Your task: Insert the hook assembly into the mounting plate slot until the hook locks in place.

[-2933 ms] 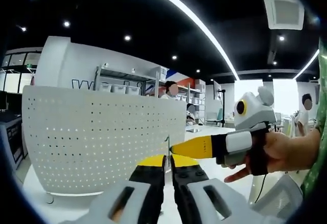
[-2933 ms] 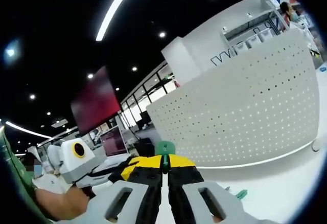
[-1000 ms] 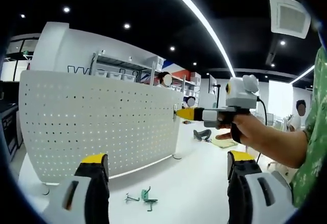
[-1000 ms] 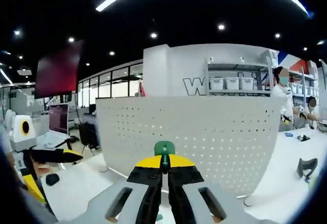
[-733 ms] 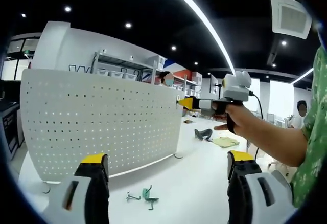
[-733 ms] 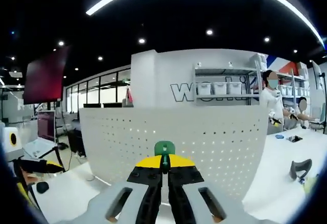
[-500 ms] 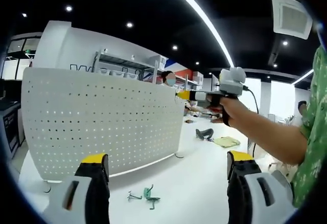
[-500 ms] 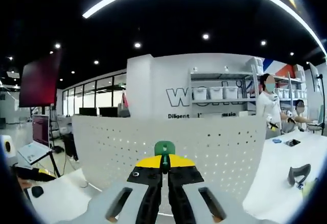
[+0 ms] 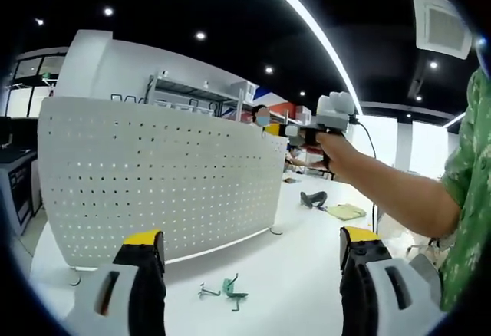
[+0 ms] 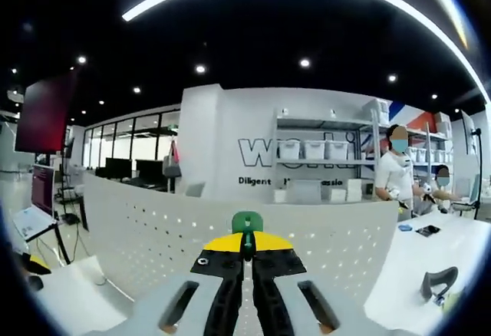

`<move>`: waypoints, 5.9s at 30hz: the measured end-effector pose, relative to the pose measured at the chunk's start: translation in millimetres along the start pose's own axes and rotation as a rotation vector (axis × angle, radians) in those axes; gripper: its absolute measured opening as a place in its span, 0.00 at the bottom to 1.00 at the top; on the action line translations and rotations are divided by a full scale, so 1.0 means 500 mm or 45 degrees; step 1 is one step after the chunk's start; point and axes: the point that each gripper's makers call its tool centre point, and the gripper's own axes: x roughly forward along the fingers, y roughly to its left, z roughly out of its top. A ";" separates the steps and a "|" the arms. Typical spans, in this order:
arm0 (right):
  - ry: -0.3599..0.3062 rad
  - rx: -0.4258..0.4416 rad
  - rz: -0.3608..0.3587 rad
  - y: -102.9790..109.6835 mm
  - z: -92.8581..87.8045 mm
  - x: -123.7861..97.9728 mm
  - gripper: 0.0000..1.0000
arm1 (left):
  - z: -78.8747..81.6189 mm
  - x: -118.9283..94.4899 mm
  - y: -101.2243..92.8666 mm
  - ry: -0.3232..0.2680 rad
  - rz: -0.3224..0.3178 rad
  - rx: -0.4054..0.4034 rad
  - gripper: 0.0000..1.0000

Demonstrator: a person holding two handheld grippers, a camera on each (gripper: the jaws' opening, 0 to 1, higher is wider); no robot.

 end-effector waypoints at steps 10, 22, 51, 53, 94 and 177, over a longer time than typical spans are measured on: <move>0.032 0.001 -0.022 -0.031 -0.026 0.045 0.01 | -0.002 -0.002 0.014 0.012 0.026 -0.001 0.97; 0.045 0.037 -0.027 -0.038 -0.045 0.071 0.01 | -0.006 0.003 0.022 0.023 0.033 -0.003 0.97; 0.033 0.041 -0.039 -0.049 -0.060 0.101 0.01 | -0.016 0.007 0.037 0.052 0.041 -0.008 0.95; 0.032 0.042 -0.039 -0.049 -0.060 0.101 0.01 | -0.017 0.008 0.037 0.055 0.042 -0.008 0.95; 0.059 0.015 -0.042 -0.045 -0.084 0.105 0.01 | -0.023 0.009 0.044 0.061 0.039 -0.022 0.93; 0.092 -0.152 -0.057 -0.042 -0.084 0.107 0.01 | -0.032 0.011 0.041 0.086 0.015 -0.025 0.87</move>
